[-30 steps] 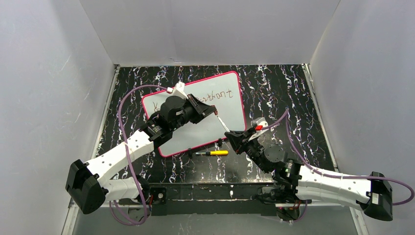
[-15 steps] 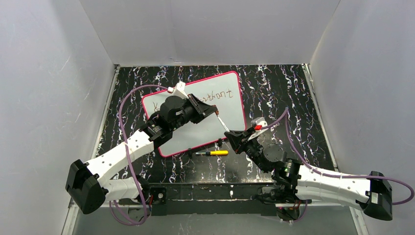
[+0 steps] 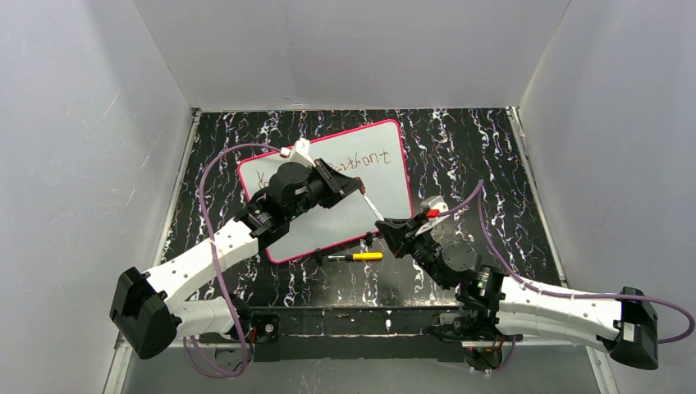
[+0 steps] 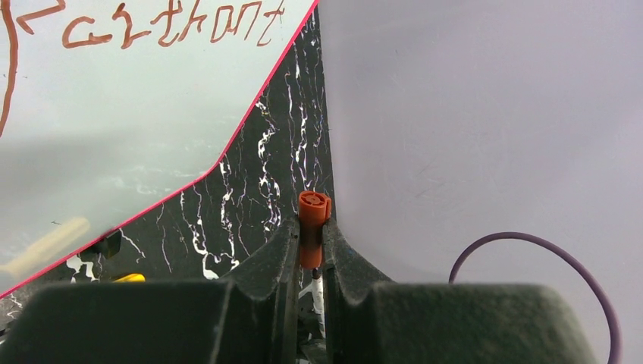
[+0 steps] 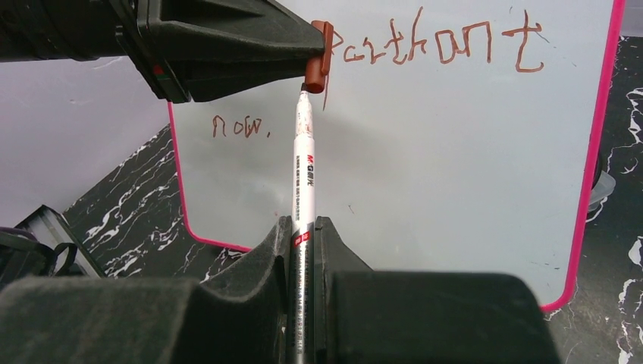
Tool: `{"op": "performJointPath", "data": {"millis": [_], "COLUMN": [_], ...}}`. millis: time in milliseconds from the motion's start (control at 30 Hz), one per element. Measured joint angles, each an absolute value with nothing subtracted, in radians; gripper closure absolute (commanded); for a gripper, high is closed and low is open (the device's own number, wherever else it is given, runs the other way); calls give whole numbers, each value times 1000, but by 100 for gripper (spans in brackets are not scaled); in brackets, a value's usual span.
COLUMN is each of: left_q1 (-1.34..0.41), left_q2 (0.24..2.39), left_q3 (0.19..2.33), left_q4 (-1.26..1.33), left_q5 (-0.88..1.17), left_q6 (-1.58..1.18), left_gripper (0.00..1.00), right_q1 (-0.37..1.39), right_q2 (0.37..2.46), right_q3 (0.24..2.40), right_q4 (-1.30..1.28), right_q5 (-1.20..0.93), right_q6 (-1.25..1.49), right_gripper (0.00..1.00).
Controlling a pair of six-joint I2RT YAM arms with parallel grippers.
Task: Write a sentence on the whiteboard
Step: Close the pen cap.
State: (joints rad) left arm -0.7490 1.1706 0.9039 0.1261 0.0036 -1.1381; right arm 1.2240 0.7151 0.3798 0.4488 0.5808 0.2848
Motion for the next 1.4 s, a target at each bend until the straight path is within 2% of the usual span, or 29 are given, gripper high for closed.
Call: {"op": "performJointPath", "data": {"millis": [1400], "left_q1": [-749], "left_q2": [1154], "left_q3": [891], "left_q4": [124], "left_q5": [-17], "left_q6": [-1145], "left_gripper": [100], "right_q1": [1224], "right_q2": [727], "right_q3": [384], "right_q4": [452], "right_q5": [587], "right_q6": [286], "right_gripper": [99]}}
